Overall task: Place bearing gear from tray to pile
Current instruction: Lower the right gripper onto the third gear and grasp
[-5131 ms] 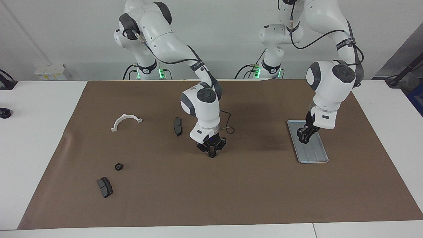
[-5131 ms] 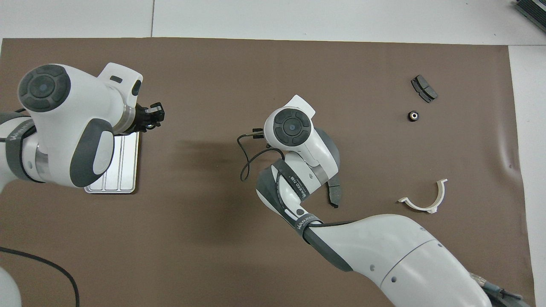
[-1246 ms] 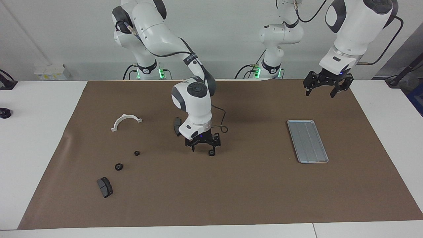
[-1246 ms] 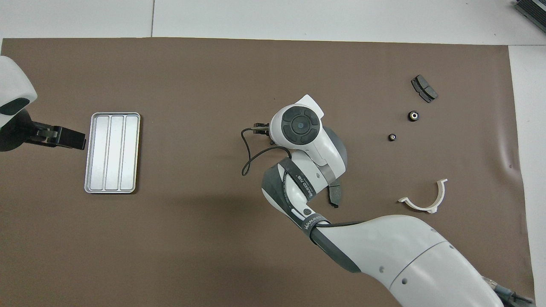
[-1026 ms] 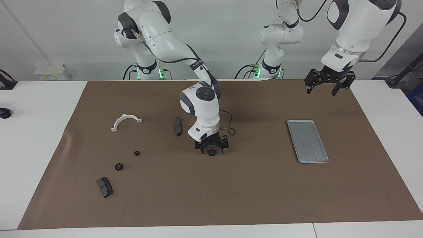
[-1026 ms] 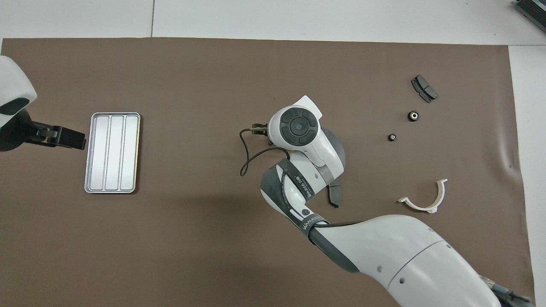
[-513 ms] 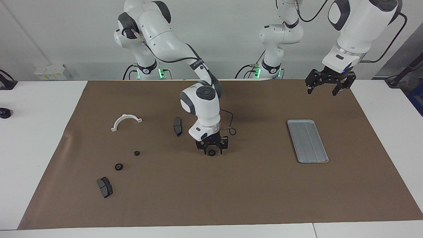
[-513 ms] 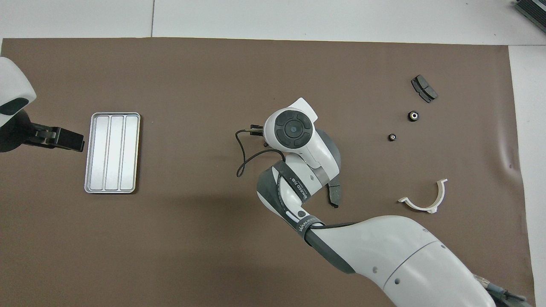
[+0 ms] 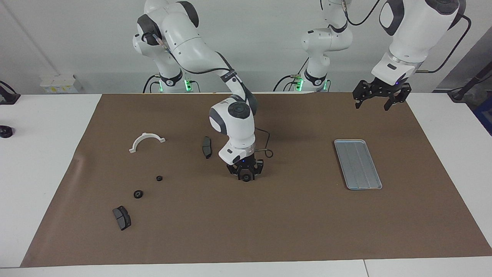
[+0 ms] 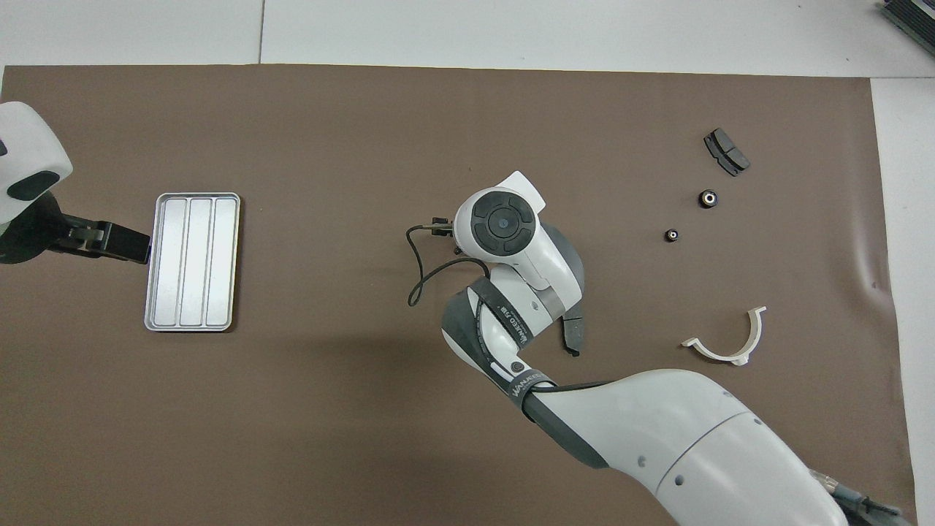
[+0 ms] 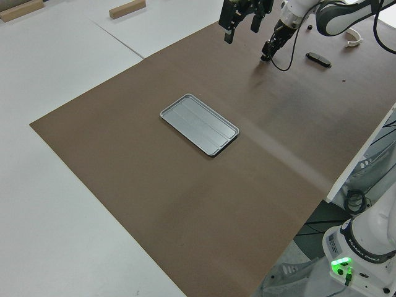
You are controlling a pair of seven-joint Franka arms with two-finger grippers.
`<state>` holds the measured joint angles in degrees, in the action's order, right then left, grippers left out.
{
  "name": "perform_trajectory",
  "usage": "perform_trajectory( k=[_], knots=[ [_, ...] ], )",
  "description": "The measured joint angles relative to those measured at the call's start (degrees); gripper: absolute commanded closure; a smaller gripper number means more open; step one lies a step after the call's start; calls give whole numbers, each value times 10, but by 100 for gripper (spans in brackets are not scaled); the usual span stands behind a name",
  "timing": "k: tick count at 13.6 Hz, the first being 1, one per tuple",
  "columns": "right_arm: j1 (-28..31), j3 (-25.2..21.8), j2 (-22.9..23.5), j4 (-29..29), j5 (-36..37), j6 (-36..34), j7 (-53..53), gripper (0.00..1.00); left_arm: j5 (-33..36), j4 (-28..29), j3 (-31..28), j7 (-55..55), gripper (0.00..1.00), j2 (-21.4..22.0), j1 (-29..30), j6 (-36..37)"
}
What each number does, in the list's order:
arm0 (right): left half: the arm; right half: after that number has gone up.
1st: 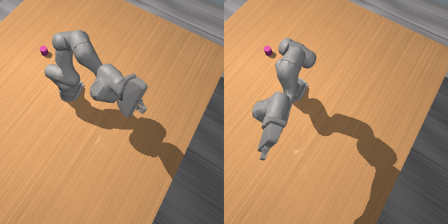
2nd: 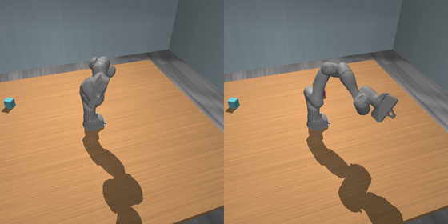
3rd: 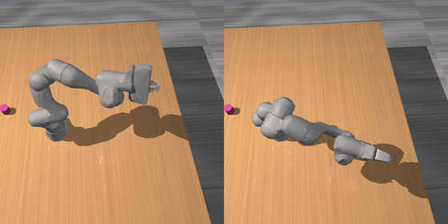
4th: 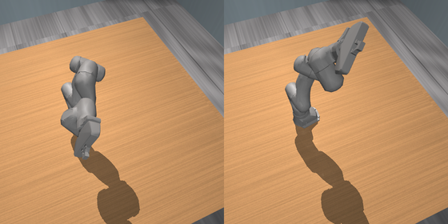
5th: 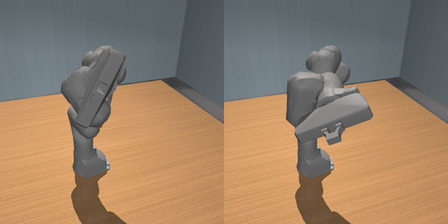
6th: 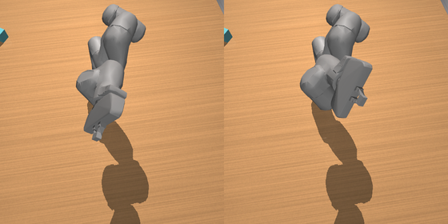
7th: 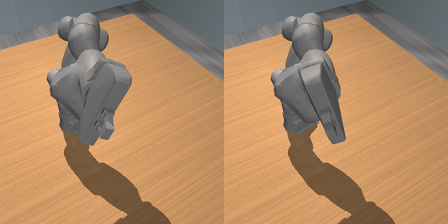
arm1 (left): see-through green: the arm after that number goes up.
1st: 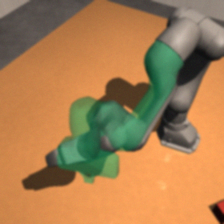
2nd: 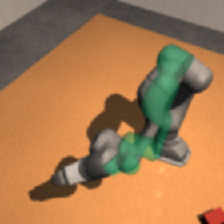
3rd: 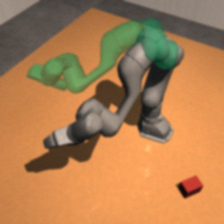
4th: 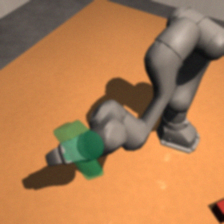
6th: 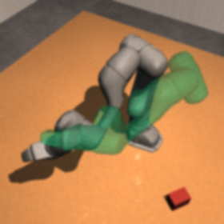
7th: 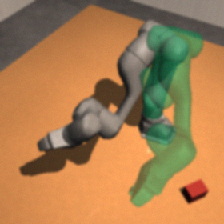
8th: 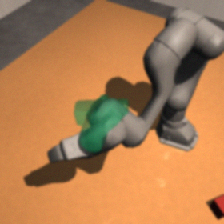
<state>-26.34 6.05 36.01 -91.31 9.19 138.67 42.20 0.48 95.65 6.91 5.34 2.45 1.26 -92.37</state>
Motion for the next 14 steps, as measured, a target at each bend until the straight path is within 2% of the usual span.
perform_trajectory(
  k=[3,5,10,14],
  knots=[
    [0,-1,-1,0,0,-1,0,53,-25,-19,-16,-1,0,0,3,10],
    [0,-1,-1,0,0,-3,0,60,-25,-27,-18,-1,0,0,4,21],
    [0,-2,-3,1,2,-8,0,86,-23,-29,-16,0,0,0,3,28],
    [4,-3,-2,2,12,-12,0,99,-23,-29,-15,0,0,0,4,28]
  ],
)
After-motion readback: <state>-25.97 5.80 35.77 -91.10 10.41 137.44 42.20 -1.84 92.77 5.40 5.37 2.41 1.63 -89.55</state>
